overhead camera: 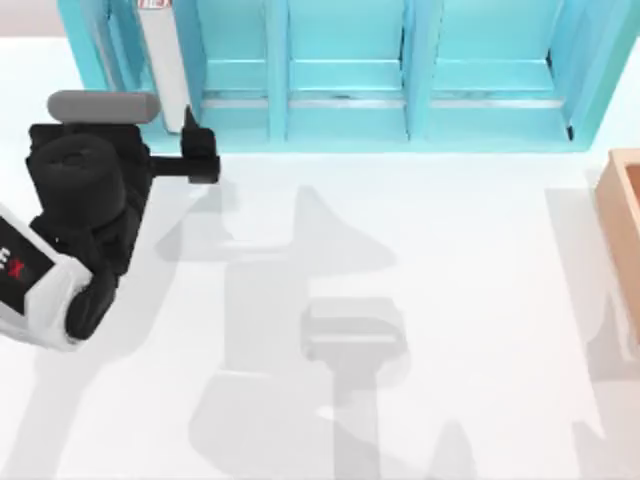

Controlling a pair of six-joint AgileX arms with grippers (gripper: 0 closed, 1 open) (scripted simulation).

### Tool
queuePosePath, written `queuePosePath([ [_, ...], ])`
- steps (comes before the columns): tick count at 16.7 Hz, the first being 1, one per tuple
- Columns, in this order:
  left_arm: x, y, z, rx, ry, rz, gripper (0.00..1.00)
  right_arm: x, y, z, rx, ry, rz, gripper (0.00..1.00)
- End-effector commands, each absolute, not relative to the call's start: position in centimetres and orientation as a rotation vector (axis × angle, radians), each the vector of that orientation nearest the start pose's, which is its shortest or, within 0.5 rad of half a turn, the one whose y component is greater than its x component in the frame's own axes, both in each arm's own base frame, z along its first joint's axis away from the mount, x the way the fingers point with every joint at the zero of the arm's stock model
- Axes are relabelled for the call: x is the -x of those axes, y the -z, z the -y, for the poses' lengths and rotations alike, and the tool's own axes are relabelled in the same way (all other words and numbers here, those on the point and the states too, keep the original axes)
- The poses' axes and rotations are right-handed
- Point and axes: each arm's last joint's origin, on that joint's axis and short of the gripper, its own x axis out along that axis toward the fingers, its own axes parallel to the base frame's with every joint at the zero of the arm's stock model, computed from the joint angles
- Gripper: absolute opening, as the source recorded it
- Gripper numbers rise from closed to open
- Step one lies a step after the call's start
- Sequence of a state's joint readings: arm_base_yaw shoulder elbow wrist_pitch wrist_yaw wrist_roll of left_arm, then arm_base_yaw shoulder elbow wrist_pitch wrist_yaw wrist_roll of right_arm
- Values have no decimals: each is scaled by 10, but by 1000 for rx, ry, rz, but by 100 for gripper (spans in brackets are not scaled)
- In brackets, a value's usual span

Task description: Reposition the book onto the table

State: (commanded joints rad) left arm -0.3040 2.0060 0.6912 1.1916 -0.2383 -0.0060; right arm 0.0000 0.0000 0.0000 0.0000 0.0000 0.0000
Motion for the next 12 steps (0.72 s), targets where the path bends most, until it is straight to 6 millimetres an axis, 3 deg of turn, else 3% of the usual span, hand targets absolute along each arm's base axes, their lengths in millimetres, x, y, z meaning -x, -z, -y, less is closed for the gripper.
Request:
queuePosePath([
  [4, -351, -87, 106, -8, 47, -96, 100, -106, -160, 1, 0, 0, 0, 100],
  [10, -351, -87, 105, -9, 43, -100, 100, -106, -160, 1, 0, 0, 0, 100],
  [12, -359, -86, 106, -8, 46, -98, 100, -106, -160, 1, 0, 0, 0, 100],
])
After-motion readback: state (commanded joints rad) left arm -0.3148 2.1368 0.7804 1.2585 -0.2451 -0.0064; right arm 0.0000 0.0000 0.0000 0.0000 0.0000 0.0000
